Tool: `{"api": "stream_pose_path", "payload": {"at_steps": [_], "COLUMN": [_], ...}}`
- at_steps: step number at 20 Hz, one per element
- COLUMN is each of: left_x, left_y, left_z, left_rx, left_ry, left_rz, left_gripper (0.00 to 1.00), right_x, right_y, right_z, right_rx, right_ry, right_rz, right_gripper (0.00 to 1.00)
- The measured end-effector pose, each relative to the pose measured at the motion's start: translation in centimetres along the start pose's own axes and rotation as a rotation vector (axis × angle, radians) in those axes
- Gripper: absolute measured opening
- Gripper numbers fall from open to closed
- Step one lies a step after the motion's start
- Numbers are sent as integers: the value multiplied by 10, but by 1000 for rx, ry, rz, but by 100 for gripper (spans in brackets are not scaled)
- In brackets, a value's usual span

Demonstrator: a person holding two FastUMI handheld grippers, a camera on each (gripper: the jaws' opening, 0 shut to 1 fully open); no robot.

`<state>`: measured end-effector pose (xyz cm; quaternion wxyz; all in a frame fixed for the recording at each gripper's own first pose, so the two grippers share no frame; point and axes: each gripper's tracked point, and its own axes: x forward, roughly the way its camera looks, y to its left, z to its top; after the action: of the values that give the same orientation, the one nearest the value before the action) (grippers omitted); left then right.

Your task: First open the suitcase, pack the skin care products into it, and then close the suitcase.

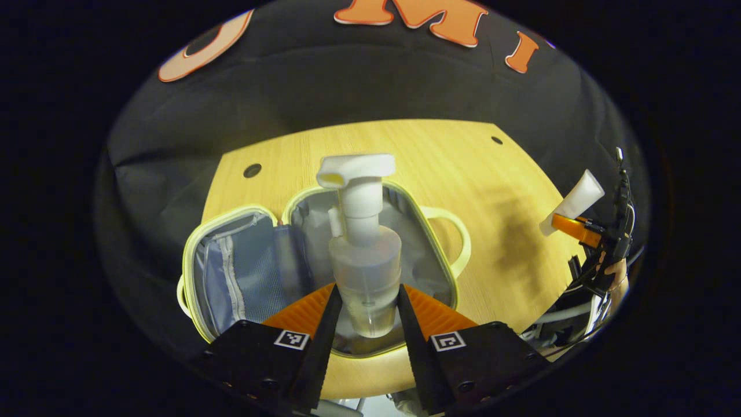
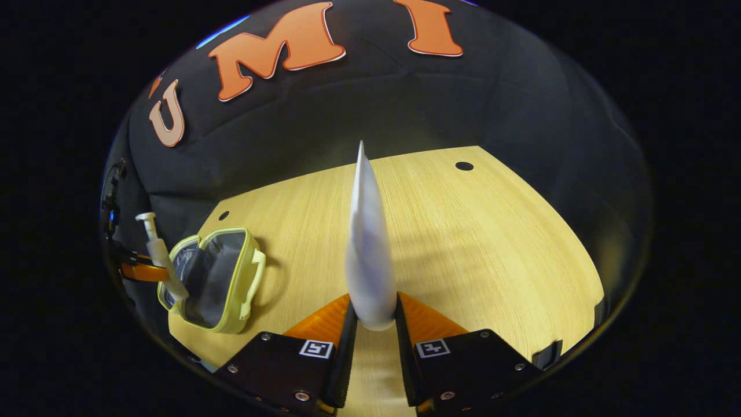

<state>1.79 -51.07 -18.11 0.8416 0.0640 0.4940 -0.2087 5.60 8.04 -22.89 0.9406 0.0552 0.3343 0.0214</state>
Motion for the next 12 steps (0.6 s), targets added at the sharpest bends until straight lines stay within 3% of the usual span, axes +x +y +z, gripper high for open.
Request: {"api": "stream_pose_path", "payload": {"at_steps": [6, 11, 12], "left_x": [51, 76, 75], "left_y": [6, 14, 17], "left_z": [-1, -9, -8], "left_rx": [-54, -91, -83], "left_ry": [211, 287, 286], "left_rz": [-56, -66, -60], "left_gripper": [62, 62, 60], "right_x": [-15, -27, -28], "right_y": [10, 2, 1], "right_z": [-12, -13, -14], "right_rx": [22, 45, 50], "right_ry": [32, 38, 40], "right_rz": [-27, -65, -70], "right_gripper": [38, 38, 33]}}
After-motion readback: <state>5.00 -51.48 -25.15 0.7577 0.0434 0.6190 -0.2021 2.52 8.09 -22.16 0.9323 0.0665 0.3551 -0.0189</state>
